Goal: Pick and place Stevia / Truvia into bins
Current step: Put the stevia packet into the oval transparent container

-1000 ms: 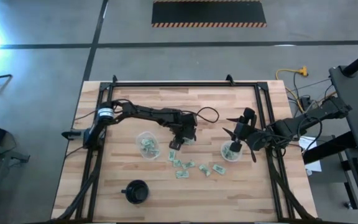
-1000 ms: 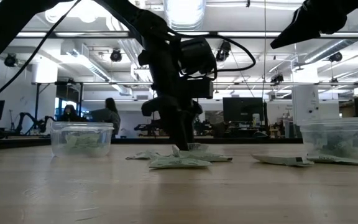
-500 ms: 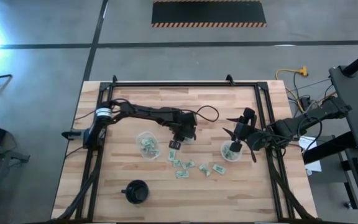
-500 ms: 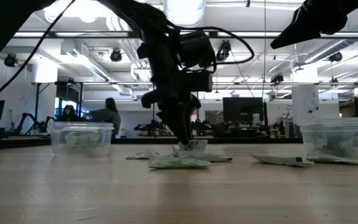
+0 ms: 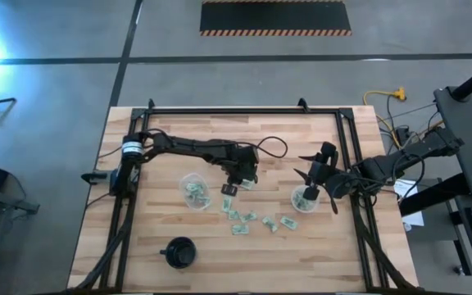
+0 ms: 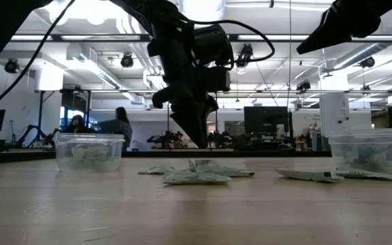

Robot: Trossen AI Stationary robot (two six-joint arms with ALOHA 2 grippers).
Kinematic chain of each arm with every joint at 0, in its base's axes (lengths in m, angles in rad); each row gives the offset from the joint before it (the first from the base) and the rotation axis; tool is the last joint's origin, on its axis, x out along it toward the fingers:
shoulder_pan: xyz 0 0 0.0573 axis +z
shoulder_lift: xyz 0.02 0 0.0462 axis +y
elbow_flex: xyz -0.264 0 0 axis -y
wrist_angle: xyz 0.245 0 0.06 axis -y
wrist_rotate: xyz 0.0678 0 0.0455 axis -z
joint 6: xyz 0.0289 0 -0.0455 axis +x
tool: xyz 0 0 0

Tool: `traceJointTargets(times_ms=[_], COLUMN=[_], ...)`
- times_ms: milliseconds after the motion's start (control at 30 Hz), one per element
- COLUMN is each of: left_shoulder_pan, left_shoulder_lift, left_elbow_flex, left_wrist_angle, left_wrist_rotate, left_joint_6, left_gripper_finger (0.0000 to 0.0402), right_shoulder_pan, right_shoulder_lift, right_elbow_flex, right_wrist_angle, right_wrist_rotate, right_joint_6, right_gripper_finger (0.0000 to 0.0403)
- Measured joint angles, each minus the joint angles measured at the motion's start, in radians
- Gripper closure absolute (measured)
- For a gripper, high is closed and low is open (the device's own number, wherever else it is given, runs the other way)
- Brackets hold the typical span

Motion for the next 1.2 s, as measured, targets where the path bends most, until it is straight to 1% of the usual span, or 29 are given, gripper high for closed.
traceJointTargets(times_ms=[100, 200, 367, 500, 633, 800, 933, 1033, 1200], left_shoulder_pan=[0.0, -0.001, -0.001, -0.001, -0.001, 0.0, 0.0, 0.0, -0.002], left_shoulder_lift=[0.0, 0.0, 0.0, 0.0, 0.0, 0.014, 0.028, 0.03, 0.032], left_elbow_flex=[0.0, -0.004, -0.036, -0.052, -0.066, -0.071, -0.078, -0.082, -0.082], left_wrist_angle=[0.0, 0.006, 0.065, 0.071, 0.077, 0.079, 0.134, 0.125, 0.122], left_wrist_rotate=[0.009, 0.015, 0.015, 0.012, 0.004, -0.023, -0.028, -0.053, -0.052], left_joint_6=[0.006, 0.006, -0.002, -0.009, -0.027, -0.029, -0.03, -0.032, -0.037], left_gripper_finger=[0.034, 0.0291, 0.0202, 0.0158, 0.0146, 0.0145, 0.0146, 0.0146, 0.0146], right_shoulder_pan=[0.0, 0.0, 0.0, 0.0, 0.0, 0.0, 0.0, 0.0, 0.0], right_shoulder_lift=[0.0, 0.0, 0.0, 0.0, 0.0, 0.0, 0.0, 0.0, 0.0], right_elbow_flex=[0.0, 0.0, 0.0, 0.0, 0.0, 0.0, 0.0, 0.0, 0.0], right_wrist_angle=[0.0, 0.0, 0.0, 0.0, 0.003, 0.006, 0.013, 0.014, 0.014], right_wrist_rotate=[-0.001, -0.001, -0.001, -0.002, -0.004, -0.004, -0.004, -0.004, -0.004], right_joint_6=[0.001, -0.002, -0.006, -0.006, -0.006, -0.004, -0.006, -0.007, -0.015], right_gripper_finger=[0.0211, 0.0211, 0.0211, 0.0211, 0.0211, 0.0211, 0.0211, 0.0211, 0.0211])
